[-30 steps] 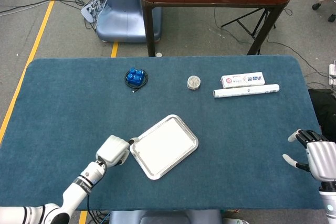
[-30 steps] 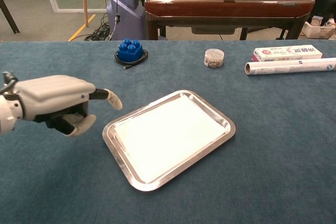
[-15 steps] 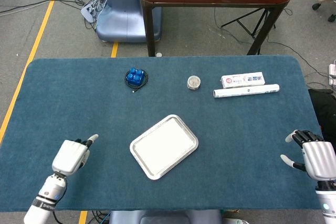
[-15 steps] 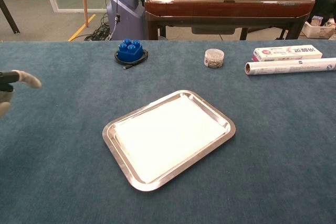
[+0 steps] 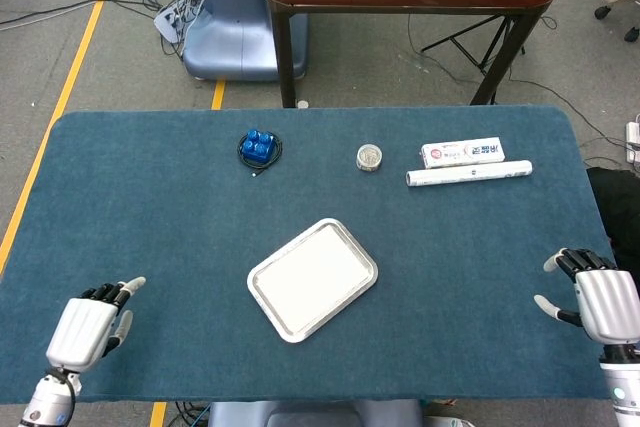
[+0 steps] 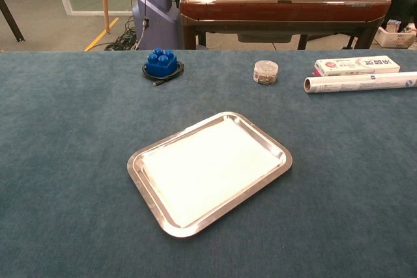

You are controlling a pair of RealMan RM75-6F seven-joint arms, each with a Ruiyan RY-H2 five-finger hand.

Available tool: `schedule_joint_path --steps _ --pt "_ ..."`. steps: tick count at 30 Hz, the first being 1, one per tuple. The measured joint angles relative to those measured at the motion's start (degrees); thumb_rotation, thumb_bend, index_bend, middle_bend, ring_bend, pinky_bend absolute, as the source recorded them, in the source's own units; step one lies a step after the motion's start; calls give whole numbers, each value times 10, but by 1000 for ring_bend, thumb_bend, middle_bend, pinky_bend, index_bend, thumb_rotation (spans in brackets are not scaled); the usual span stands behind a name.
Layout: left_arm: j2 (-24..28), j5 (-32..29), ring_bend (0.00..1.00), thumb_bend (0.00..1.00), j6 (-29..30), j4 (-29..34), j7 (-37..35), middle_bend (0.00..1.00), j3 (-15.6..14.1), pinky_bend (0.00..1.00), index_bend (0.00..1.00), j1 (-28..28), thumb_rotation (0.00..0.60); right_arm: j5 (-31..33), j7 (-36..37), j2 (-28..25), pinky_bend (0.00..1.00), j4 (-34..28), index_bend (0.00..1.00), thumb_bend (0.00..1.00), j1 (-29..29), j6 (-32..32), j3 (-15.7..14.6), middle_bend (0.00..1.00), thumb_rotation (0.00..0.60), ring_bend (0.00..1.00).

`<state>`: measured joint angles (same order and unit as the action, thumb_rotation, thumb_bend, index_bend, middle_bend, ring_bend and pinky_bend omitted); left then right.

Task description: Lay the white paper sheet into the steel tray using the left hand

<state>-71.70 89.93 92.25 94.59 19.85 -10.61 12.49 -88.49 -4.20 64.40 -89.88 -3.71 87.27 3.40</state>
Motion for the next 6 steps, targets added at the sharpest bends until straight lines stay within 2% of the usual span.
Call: schedule_joint_path --steps 6 --pt "6 -16 380 498 -20 -5 -17 393 13 500 263 -9 600 -1 6 -1 472 1 469 96 -4 -7 0 427 600 343"
